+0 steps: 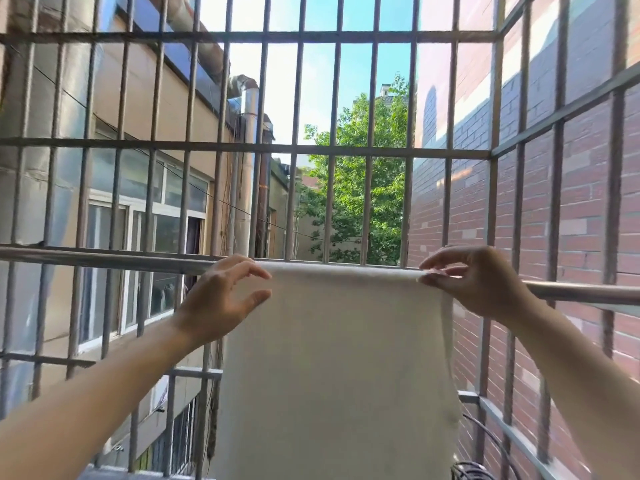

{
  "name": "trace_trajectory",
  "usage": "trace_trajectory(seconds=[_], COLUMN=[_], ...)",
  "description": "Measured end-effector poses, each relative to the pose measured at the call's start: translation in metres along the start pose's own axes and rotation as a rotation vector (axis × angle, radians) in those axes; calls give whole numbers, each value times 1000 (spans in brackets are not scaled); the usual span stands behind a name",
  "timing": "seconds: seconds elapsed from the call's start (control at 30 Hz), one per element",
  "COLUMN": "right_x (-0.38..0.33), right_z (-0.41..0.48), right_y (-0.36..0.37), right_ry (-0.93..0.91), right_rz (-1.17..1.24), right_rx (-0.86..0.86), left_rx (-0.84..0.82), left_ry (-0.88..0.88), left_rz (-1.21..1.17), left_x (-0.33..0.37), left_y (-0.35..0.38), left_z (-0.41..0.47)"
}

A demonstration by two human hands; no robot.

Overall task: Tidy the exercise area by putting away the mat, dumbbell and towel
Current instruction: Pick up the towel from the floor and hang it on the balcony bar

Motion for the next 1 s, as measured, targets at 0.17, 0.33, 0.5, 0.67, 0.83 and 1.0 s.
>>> trace_trajectory(seconds=[0.17, 0.33, 0.5, 0.67, 0.83, 1.0], right_x=[-1, 2, 9, 19, 19, 9], right_z=[4, 3, 1, -5, -5, -1], right_y=[0, 2, -1, -5, -3, 11], right_ry=[61, 77, 80, 149, 113, -55], right_rz=[-137, -156, -152, -94, -104, -201], right_rx=[-31, 5, 110, 216, 197, -15], left_rx=[-45, -238, -271, -144, -61, -90], left_ry=[54, 41, -15, 72, 118, 108], left_rz=[55, 136, 353, 396, 401, 357], left_x=[43, 86, 92, 86, 82, 83], left_y=[28, 69, 93, 97, 102, 101], left_z=[46, 94, 103, 101, 99, 100])
Point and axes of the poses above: each hand's wrist, its own z-axis towards the middle knuckle, its own y-axis out of the palm, x = y × z, the point moved 3 cm from there along z, towards the middle knuckle, and after that the axes turned 13 degrees about -x, right-handed, at the moved point
